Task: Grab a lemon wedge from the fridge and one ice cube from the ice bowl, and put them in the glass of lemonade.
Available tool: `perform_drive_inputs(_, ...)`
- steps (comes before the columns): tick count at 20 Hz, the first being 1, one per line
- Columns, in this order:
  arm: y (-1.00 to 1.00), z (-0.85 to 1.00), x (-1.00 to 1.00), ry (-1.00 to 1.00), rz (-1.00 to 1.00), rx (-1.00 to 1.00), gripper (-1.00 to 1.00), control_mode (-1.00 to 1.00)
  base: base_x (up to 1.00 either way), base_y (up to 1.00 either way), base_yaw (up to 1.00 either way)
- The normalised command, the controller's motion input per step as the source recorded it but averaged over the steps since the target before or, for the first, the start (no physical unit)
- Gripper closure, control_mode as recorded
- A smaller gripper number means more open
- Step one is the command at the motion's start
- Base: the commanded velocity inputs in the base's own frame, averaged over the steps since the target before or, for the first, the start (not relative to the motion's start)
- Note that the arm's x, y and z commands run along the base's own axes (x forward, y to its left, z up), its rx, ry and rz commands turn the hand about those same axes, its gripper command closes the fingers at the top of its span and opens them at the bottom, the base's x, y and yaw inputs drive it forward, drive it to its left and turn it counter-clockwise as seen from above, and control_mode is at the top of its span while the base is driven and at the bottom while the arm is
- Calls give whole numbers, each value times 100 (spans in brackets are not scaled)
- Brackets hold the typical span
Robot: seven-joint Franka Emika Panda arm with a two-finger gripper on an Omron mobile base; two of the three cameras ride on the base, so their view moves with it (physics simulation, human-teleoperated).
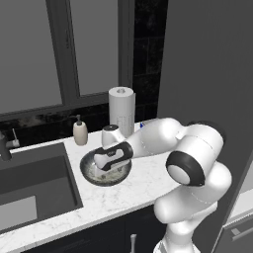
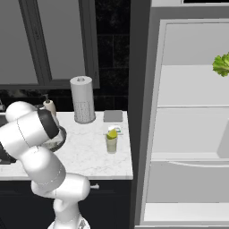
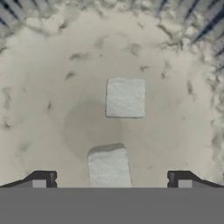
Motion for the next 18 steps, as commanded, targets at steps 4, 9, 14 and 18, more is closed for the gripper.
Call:
perform_drive_inputs(4,0,-25,0,0,0,0,-100,-100,0,0,0)
perform_drive_inputs(9,0,-18,0,0,0,0,-100,-100,0,0,0)
perform_drive_inputs(14,0,-33,0,0,0,0,-100,-100,0,0,0)
perform_drive_inputs(18,0,-43,0,0,0,0,-100,-100,0,0,0)
